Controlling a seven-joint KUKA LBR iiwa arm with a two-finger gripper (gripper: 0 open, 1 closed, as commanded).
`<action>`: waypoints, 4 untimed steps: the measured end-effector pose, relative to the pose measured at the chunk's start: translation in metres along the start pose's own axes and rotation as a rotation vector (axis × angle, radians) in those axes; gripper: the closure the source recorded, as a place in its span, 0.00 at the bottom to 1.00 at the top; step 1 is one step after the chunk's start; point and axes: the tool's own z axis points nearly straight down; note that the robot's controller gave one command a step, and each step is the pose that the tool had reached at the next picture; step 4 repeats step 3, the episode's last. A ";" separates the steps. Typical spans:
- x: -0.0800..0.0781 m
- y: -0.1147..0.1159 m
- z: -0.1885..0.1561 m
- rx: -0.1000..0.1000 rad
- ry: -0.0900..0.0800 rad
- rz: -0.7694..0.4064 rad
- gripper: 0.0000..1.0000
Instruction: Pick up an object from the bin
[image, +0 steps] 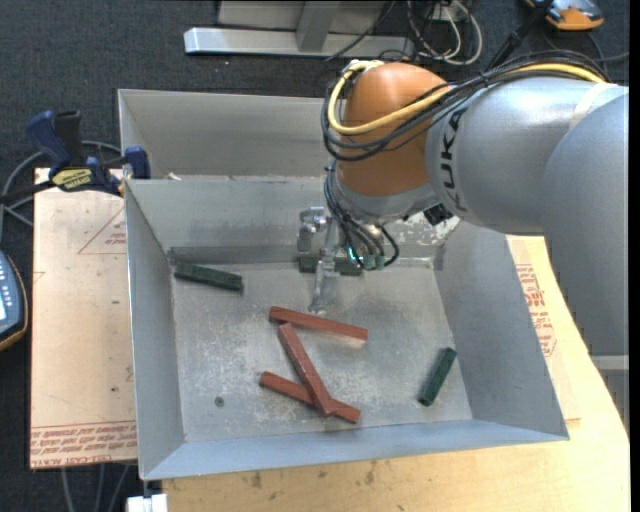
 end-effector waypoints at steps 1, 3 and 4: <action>0.055 -0.041 0.087 0.001 0.001 0.212 0.00; 0.066 -0.044 -0.063 -0.002 -0.016 0.178 1.00; 0.066 -0.044 -0.063 -0.002 -0.016 0.178 1.00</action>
Offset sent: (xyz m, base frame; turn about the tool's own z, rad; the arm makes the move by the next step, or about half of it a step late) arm -0.0534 -0.0399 -0.0830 0.2117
